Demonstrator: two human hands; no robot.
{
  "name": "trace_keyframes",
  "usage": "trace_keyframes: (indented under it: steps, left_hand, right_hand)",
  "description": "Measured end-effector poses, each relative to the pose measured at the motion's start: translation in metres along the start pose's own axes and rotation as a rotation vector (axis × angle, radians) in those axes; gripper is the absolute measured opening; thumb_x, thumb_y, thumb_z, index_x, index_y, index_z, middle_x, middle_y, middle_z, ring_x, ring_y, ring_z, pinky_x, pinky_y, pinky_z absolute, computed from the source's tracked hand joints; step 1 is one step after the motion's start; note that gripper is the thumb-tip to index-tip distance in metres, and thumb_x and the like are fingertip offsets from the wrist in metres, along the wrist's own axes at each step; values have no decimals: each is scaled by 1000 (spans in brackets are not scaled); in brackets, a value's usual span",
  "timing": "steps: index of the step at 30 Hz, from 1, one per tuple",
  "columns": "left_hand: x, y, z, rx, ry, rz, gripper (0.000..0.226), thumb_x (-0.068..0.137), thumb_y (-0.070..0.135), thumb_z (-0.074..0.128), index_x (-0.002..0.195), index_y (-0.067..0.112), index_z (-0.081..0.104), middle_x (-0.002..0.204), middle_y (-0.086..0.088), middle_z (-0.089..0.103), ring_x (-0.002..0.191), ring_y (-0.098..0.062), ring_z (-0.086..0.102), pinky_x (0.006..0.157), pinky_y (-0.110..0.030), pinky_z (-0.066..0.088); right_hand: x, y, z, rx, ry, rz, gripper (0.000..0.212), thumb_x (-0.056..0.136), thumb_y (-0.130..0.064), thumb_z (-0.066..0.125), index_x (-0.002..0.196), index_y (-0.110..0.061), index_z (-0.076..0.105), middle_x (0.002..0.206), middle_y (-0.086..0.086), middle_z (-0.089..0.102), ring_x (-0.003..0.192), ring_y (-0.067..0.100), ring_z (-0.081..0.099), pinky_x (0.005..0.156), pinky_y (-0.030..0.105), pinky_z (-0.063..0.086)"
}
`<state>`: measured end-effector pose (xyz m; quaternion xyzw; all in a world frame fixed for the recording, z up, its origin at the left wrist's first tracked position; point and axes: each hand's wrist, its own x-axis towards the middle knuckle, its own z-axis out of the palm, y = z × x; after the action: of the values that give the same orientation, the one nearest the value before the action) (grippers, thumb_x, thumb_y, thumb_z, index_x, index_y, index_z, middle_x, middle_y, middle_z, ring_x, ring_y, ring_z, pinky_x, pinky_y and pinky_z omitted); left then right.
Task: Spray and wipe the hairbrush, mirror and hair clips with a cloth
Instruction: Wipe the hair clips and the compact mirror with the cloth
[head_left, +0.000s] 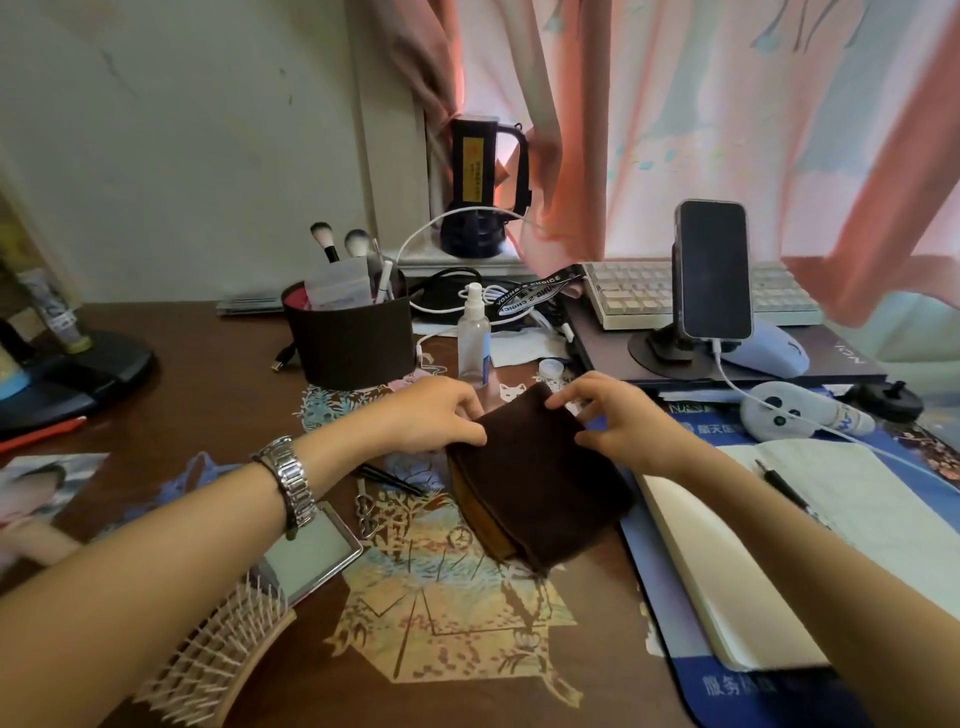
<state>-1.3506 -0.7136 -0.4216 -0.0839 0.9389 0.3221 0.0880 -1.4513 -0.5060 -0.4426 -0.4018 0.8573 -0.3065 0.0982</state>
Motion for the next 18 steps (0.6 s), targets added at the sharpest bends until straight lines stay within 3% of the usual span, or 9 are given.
trace_keyframes:
  steps: [3, 5, 7, 9, 14, 18]
  left_hand:
    - [-19, 0, 2, -133, 33, -64, 7, 81, 24, 72, 86, 20, 68, 88, 2, 71, 82, -11, 67, 76, -26, 55]
    - [-33, 1, 6, -346, 13, -123, 6, 81, 17, 73, 83, 13, 69, 84, -8, 71, 68, -11, 68, 66, -24, 59]
    - [-46, 2, 13, -474, 10, -169, 8, 80, 12, 74, 81, 9, 67, 74, -2, 64, 59, -7, 63, 56, -19, 57]
    - [-55, 1, 22, -550, 23, -204, 10, 78, 9, 75, 80, 7, 66, 68, 1, 59, 56, -7, 61, 56, -20, 58]
    - [-65, -10, 36, -556, 29, -228, 11, 79, 5, 73, 82, 5, 63, 71, -8, 67, 57, -15, 69, 56, -22, 58]
    - [-70, -18, 32, -529, 32, -227, 15, 79, 9, 75, 86, 10, 61, 77, -14, 71, 60, -15, 71, 57, -22, 58]
  right_hand:
    - [10, -8, -12, -5, -40, -50, 48, 79, 11, 60, 105, -29, 63, 116, -3, 54, 87, 1, 58, 81, 25, 50]
    - [17, -15, -19, -21, -109, -72, 47, 80, 11, 57, 106, -27, 65, 117, -5, 58, 92, 7, 60, 80, 22, 48]
    - [24, -22, -23, -56, -201, -87, 47, 81, 10, 57, 108, -27, 65, 113, -10, 58, 94, 6, 59, 76, 17, 46]
    - [29, -27, -23, -78, -278, -109, 48, 82, 10, 56, 107, -30, 65, 110, -14, 59, 94, 2, 57, 74, 15, 44]
    - [35, -32, -3, -139, -350, -149, 47, 82, 11, 54, 109, -27, 66, 105, -20, 55, 93, 7, 58, 76, 9, 45]
    - [34, -26, 10, -185, -342, -144, 44, 84, 8, 57, 117, -20, 63, 117, -6, 57, 101, 14, 59, 86, 22, 47]
